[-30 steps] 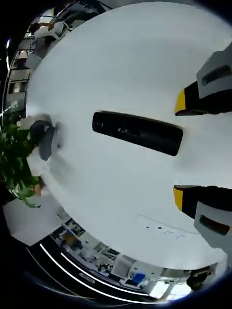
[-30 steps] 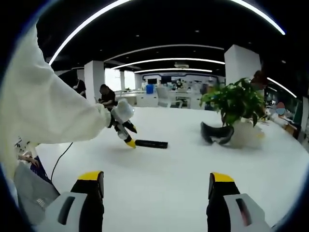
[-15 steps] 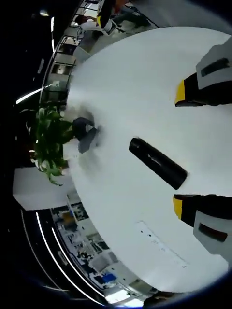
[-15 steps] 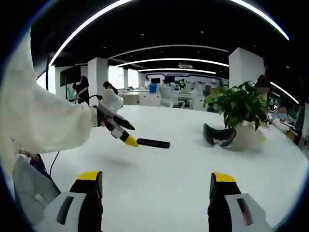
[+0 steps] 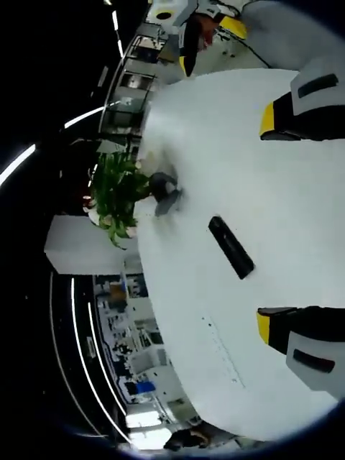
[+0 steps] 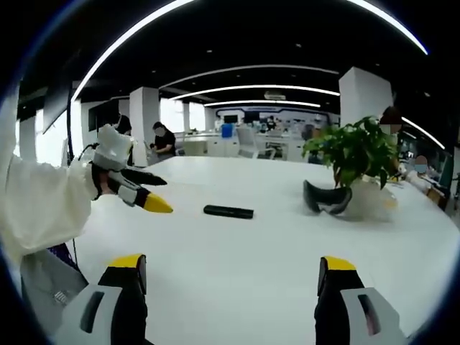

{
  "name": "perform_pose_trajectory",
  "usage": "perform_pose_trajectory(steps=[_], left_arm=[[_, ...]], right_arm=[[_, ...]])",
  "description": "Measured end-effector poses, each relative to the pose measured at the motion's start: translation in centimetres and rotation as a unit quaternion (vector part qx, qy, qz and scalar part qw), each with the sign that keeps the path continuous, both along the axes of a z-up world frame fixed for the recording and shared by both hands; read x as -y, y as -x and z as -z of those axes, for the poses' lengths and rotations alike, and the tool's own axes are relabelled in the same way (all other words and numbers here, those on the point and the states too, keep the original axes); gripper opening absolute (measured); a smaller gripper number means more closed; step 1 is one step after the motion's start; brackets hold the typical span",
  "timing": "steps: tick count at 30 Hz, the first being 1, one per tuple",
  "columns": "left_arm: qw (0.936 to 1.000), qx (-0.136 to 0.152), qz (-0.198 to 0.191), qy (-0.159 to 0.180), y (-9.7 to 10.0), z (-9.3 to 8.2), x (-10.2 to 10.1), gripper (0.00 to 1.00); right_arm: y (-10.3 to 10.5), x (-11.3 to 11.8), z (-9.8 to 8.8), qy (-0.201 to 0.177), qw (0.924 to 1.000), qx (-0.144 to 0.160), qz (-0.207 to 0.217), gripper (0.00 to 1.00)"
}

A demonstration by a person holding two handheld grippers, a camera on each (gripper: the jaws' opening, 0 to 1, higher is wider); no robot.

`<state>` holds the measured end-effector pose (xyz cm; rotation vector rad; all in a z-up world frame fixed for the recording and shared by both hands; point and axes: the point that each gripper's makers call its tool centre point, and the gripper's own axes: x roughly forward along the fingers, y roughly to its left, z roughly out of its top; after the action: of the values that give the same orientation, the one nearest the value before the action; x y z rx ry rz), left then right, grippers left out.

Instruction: Press the specified remote control buttons in sequence, fully releasing each button before pressing the next.

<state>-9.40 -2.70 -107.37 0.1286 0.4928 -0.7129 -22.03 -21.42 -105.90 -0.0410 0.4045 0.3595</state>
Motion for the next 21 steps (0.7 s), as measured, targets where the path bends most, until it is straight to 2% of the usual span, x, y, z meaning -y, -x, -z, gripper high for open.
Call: perform_pose_trajectory(steps=[2, 6, 7, 8, 9, 12, 16, 21], left_arm=[[0.9997, 0.000, -0.022, 0.012, 0.9, -0.6, -0.6, 1.00], [0.9987, 0.025, -0.043, -0.014, 2.9, -1.0, -2.0, 1.00], [0.9984, 0.024, -0.049, -0.017, 3.4, -0.9, -2.1, 1.00], [0.9972, 0.013, -0.072, -0.016, 4.1, -0.8, -2.5, 0.99], [0.9974, 0.010, -0.070, -0.012, 4.7, -0.8, -2.3, 0.98], [0.9963, 0.027, -0.081, -0.002, 6.3, -1.1, -2.2, 1.00], [0.9945, 0.015, -0.099, -0.030, 8.5, 0.4, -3.3, 1.00], [0.9922, 0.029, -0.113, -0.045, 10.6, 0.2, -4.4, 1.00]], right_arm=[[0.0, 0.0, -0.1, -0.004, 1.0000, 0.002, 0.001, 0.99], [0.1, -0.1, -0.1, -0.004, 1.0000, 0.002, -0.001, 0.99], [0.1, -0.1, -0.1, -0.003, 1.0000, 0.001, -0.001, 0.99], [0.1, -0.1, -0.1, -0.002, 1.0000, 0.002, -0.001, 0.99], [0.1, -0.1, -0.2, -0.003, 1.0000, 0.003, -0.001, 0.99], [0.2, -0.2, -0.3, -0.005, 1.0000, 0.006, -0.001, 0.99], [0.2, -0.2, -0.1, -0.002, 1.0000, 0.003, -0.002, 0.99], [0.2, -0.1, -0.2, -0.008, 1.0000, 0.002, 0.000, 0.99]])
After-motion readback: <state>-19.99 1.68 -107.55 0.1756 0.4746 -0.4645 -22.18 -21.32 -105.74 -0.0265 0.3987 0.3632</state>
